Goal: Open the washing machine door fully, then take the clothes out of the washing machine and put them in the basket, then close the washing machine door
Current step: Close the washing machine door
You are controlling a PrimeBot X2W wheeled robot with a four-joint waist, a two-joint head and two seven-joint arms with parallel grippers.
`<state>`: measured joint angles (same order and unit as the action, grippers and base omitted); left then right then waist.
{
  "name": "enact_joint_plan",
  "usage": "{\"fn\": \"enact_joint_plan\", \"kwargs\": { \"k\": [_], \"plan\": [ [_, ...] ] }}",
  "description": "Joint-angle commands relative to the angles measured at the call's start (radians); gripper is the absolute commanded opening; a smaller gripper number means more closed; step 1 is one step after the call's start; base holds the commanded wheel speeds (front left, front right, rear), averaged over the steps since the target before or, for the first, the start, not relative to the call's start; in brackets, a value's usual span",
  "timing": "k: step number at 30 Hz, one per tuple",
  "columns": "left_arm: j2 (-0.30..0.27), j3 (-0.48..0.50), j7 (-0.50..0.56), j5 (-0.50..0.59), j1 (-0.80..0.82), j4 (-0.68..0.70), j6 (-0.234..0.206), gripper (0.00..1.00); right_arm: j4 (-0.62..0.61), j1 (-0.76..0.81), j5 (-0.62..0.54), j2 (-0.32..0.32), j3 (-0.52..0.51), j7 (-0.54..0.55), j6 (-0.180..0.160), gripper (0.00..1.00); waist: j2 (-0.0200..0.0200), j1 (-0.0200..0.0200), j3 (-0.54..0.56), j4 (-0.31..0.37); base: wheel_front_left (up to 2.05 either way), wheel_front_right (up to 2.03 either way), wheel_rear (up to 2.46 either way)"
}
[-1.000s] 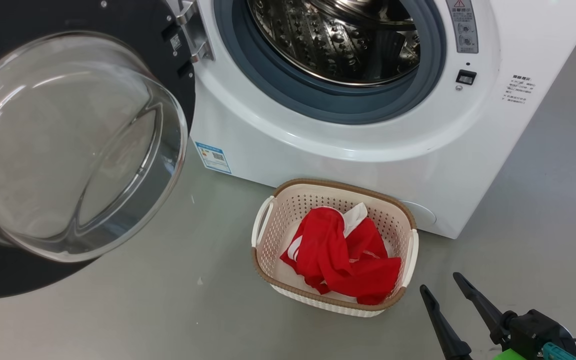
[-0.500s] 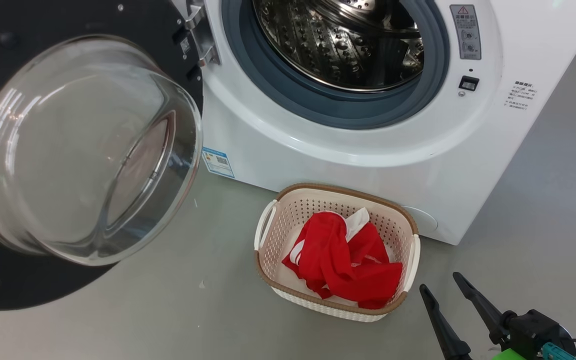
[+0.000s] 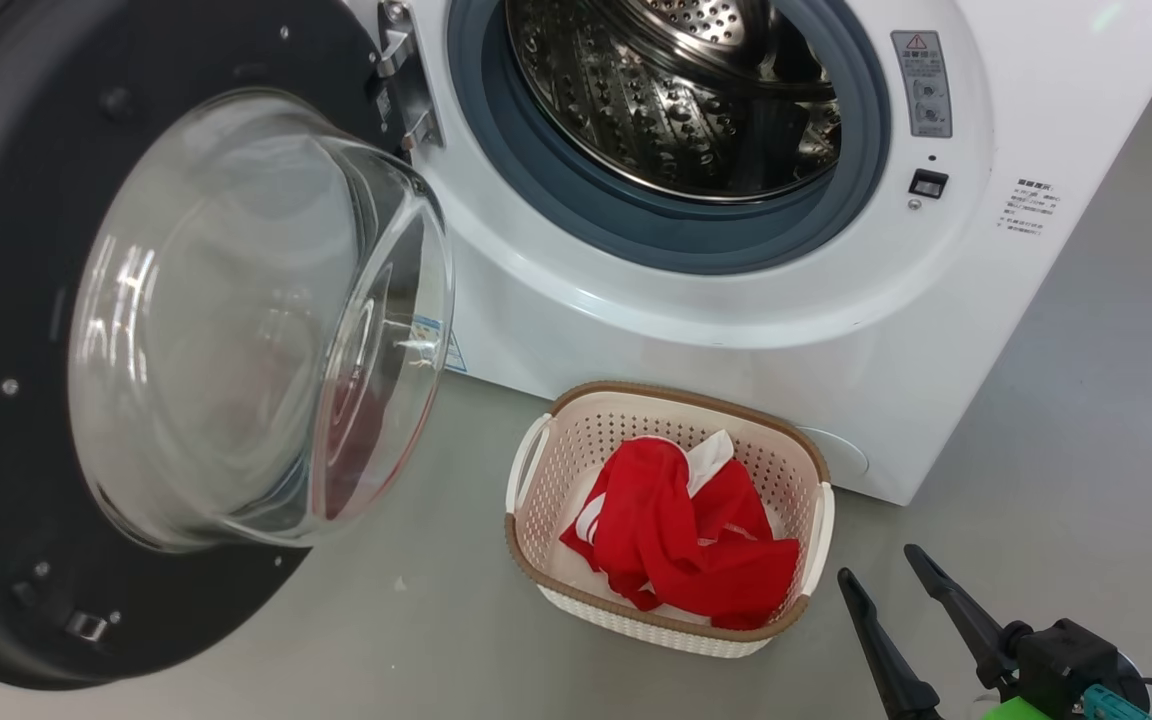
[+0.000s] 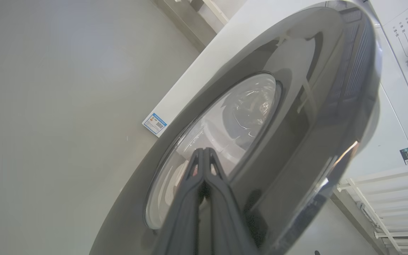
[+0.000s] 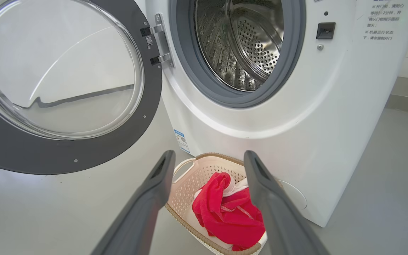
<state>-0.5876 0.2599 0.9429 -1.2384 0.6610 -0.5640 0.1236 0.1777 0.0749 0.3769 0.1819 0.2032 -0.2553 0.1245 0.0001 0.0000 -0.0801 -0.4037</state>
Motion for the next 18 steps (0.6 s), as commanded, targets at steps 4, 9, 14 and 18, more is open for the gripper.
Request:
{"fn": "enact_joint_plan", "kwargs": {
  "k": [4,9,14,18],
  "plan": [
    [-0.051,0.008,0.060,-0.064,-0.030,0.106,0.007,0.00,-0.022,-0.013,0.001,0.003,0.011,-0.006,0.006,1.00,-0.0001,0.0000,0.010,0.013,0.00,0.00,0.00],
    [-0.028,-0.013,0.090,-0.133,-0.064,0.219,0.007,0.00,-0.023,-0.009,0.002,0.001,0.008,-0.006,0.006,1.00,-0.0001,0.0000,0.015,0.031,0.00,0.00,0.00],
    [0.000,-0.053,0.085,-0.175,-0.100,0.332,0.007,0.00,-0.023,-0.011,0.002,-0.001,0.008,-0.006,0.006,1.00,-0.0001,0.0000,0.016,0.064,0.00,0.00,0.00],
    [0.020,-0.091,0.064,-0.188,-0.113,0.395,0.007,0.00,-0.023,-0.012,0.001,-0.003,0.005,-0.006,0.006,1.00,-0.0001,0.0000,0.019,0.098,0.00,0.00,0.00]
  ]
}}
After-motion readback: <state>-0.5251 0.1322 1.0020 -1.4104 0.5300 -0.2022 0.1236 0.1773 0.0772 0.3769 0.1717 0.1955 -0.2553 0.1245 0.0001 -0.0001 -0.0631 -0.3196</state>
